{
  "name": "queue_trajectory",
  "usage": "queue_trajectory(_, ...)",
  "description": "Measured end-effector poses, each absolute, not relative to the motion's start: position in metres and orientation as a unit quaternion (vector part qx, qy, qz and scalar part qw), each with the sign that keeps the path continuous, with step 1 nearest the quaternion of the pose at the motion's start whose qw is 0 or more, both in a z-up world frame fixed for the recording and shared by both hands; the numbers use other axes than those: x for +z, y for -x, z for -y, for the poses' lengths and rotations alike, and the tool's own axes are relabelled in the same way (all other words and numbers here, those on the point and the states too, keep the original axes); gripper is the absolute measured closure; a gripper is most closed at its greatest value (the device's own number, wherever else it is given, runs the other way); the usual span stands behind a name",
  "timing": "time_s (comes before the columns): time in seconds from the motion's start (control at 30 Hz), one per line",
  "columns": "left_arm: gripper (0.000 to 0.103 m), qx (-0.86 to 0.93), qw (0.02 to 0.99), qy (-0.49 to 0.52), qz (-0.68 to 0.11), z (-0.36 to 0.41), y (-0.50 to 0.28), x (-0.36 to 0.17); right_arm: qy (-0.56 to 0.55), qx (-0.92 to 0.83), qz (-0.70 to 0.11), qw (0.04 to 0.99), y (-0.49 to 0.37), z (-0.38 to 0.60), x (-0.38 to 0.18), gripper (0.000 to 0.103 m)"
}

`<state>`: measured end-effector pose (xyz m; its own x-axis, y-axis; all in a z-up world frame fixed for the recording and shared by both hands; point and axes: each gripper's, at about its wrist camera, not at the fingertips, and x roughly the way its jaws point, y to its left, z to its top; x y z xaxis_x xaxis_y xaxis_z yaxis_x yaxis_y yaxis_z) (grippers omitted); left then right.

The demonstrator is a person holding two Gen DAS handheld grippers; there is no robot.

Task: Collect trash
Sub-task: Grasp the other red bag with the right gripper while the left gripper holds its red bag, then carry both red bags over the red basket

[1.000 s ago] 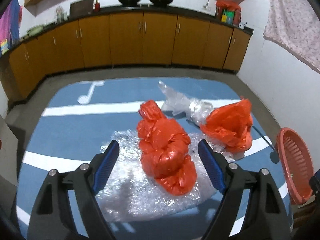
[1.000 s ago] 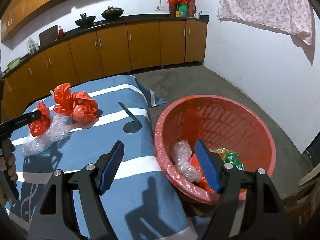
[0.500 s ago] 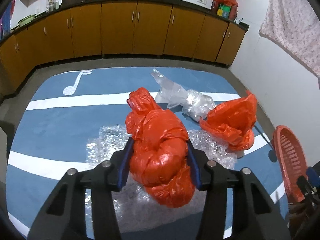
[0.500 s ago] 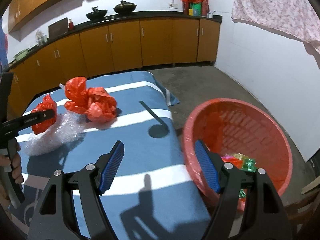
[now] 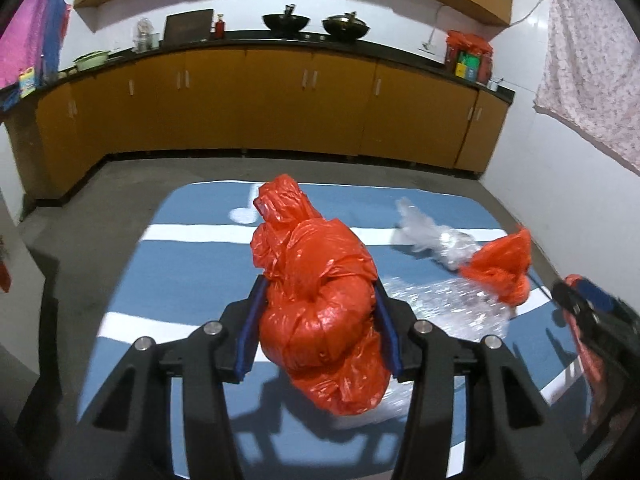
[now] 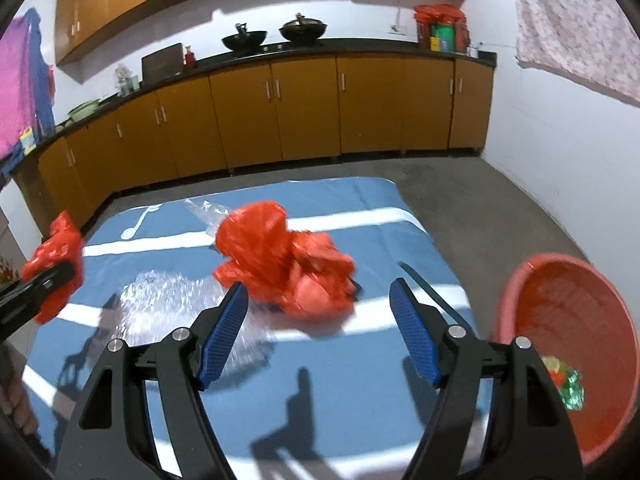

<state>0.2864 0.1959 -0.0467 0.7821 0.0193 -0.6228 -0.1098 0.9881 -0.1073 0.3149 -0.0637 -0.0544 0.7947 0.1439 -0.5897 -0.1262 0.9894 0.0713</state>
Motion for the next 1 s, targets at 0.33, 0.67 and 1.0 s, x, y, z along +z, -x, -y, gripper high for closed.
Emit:
queue_trajectory(0.33, 0.054, 0.057, 0.938, 0.078, -0.334, -0.229, -0.279, -0.055, 0.007, 0.083, -0.346, 0.935, -0.362, 0.046, -0.075, 0.030)
queue_trajectory(0.67, 0.054, 0.054, 0.935, 0.083, -0.340, -0.230, -0.283, -0.062, 0.019, 0.102, -0.386, 0.917, -0.369, 0.042, -0.091, 0.062)
queue_trajectory(1.0, 0.054, 0.048, 0.937, 0.081, -0.338, -0.226, -0.282, -0.059, 0.000, 0.097, -0.379, 0.920, -0.345, 0.065, -0.084, 0.075)
